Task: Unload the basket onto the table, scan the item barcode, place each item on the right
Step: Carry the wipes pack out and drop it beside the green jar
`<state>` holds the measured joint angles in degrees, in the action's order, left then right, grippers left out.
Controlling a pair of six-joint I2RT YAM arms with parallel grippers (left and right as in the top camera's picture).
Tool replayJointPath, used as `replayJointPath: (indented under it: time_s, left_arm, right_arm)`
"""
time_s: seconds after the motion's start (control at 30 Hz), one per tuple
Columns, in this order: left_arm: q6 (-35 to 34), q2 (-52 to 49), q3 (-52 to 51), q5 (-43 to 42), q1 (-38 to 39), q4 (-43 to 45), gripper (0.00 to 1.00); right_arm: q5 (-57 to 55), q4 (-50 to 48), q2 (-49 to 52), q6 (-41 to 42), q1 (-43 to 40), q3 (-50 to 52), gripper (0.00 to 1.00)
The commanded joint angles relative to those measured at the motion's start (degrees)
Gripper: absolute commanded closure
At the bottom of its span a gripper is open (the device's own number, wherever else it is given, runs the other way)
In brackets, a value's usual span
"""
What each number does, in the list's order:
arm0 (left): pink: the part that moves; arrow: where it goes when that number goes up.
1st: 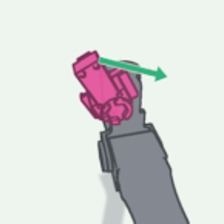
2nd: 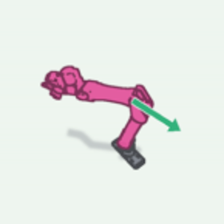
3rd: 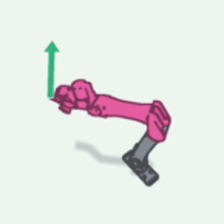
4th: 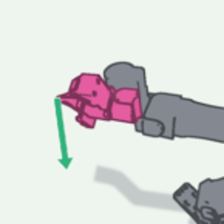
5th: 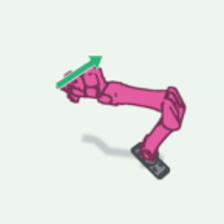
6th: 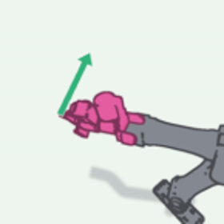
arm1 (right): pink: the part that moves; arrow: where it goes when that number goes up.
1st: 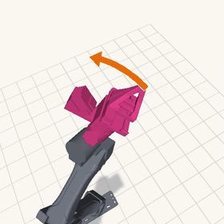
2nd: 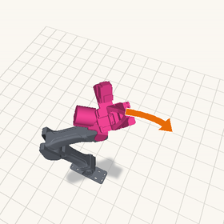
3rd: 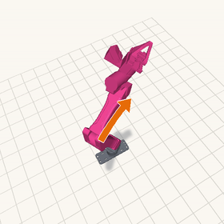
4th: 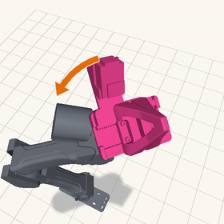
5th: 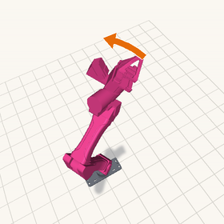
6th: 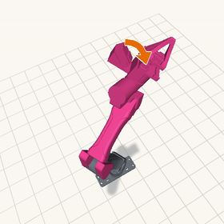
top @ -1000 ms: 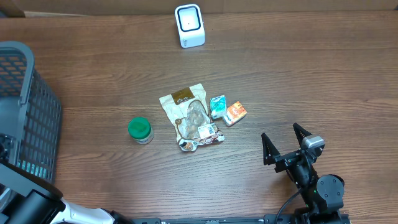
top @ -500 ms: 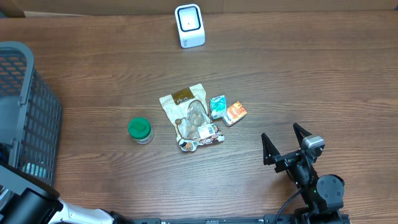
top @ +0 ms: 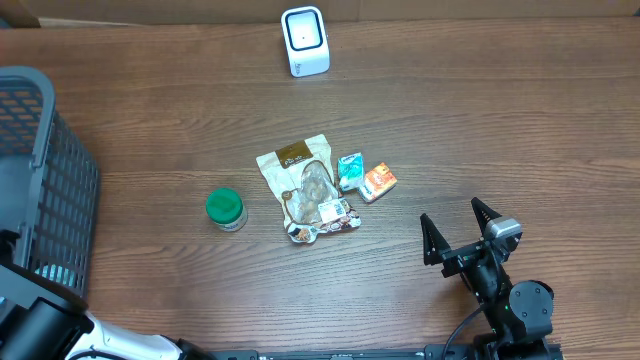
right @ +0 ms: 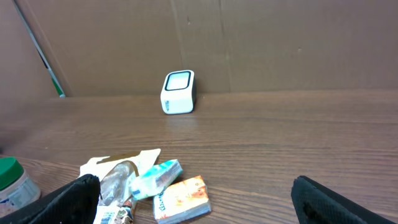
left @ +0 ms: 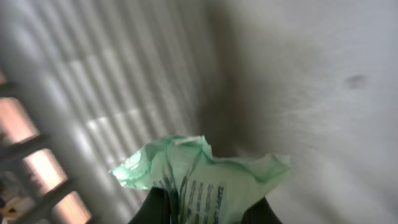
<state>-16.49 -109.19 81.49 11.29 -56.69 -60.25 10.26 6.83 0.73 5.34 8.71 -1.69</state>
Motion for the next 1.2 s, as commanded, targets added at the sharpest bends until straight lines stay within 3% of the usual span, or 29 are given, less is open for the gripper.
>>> replayJointPath:
  time_s: [0.0, 0.17, 0.3, 0.47, 0.57, 0.67, 1.0, 1.17]
  left_arm:
    - [-0.17, 0.48, 14.97, -0.66, -0.15, -8.04, 0.96]
    - [-3.5, 0.57, 33.59, -2.82, 0.17, -20.26, 0.96]
    - [-4.55, 0.57, 48.5, -16.92, 1.64, -25.27, 0.96]
    - [-6.47, 1.01, 60.39, -40.39, 5.73, -28.02, 0.96]
    - [-6.4, 1.22, 63.25, -46.05, 11.32, -29.94, 0.96]
    - [-3.63, 1.33, 63.41, -43.89, 19.43, -32.15, 0.96]
    - [-2.8, 0.7, 56.46, -13.55, 53.31, -30.62, 0.96]
    - [-3.45, 0.13, 48.19, -7.58, 64.78, -26.93, 0.96]
  right_arm:
    - [0.09, -0.28, -0.57, -0.22, 0.33, -0.07, 0.0]
    - [0.09, -0.28, -0.57, -0.22, 0.33, -0.07, 0.0]
    - [0.09, -0.28, -0.57, -0.22, 0.33, -0.07, 0.0]
    - [0.09, -0.28, -0.57, -0.22, 0.33, -0.07, 0.0]
    - [0.09, -0.28, -0.57, -0.22, 0.33, -0.07, 0.0]
    - [0.09, -0.28, -0.57, -0.22, 0.33, -0.07, 0.0]
    - [0.09, -0.28, -0.57, -0.22, 0.33, -0.07, 0.0]
    - [0.09, -0.28, -0.57, -0.22, 0.33, -0.07, 0.0]
